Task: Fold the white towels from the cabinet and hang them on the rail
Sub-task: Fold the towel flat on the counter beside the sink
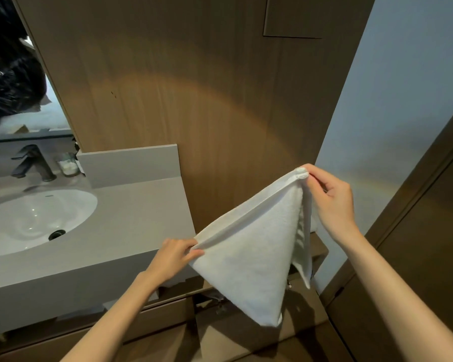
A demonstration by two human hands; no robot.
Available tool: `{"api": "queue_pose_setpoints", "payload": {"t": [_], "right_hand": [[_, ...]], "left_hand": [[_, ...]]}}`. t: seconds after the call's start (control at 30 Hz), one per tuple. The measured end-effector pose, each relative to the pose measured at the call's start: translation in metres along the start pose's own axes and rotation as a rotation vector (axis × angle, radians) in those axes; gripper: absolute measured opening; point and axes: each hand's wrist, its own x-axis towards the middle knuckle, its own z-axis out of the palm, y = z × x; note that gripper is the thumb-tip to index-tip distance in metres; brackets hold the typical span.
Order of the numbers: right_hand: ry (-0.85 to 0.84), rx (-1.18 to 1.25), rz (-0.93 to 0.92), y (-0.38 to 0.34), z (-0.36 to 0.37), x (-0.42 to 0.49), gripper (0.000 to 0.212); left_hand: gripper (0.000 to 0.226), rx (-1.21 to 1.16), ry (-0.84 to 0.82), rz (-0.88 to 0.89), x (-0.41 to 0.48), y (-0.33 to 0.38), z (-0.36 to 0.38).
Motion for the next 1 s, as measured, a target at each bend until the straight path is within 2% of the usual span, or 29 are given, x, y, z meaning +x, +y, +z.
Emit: {"api": "queue_pose_setpoints", "payload": {"t": [0.07,0.13,0.27,0.37,0.47,0.57,0.73,0.83,1.0], "right_hand": [[0.045,-0.029,0.034,0.013,-0.005,0.002,0.022],[0.044,-0.076,0.064,0.026,-0.007,0.002,0.022],[0.073,-0.124,0.117,0.052,-0.005,-0.001,0.025],[0.091,-0.199,0.229,0.085,-0.004,-0.005,0.026],[0.077,-0.342,0.266,0.110,0.006,-0.013,0.028],[0.044,-0.276,0.296,0.113,0.027,-0.021,0.028],[-0.227,-0.287,0.299,0.110,0.075,-0.040,0.030],[-0.219,-0.138,0.357,0.104,0.106,-0.042,0.027],[-0.321,-0.061,0.401,0.097,0.153,-0.036,0.025]], "left_hand": [[0.042,0.132,0.028,-0.007,-0.007,-0.020,0.006],[0.029,0.209,0.088,-0.015,-0.015,-0.025,0.007],[0.017,0.240,0.245,0.029,-0.025,-0.016,-0.015],[0.010,0.256,0.420,0.046,-0.032,-0.011,-0.039],[0.043,0.358,0.581,-0.028,-0.040,-0.001,-0.065],[0.044,0.597,0.585,-0.062,-0.049,0.003,-0.088],[0.051,0.780,0.587,-0.211,-0.076,-0.022,-0.106],[0.045,0.860,0.593,-0.249,-0.092,-0.039,-0.117],[0.042,0.879,0.529,-0.312,-0.105,-0.078,-0.133]]}}
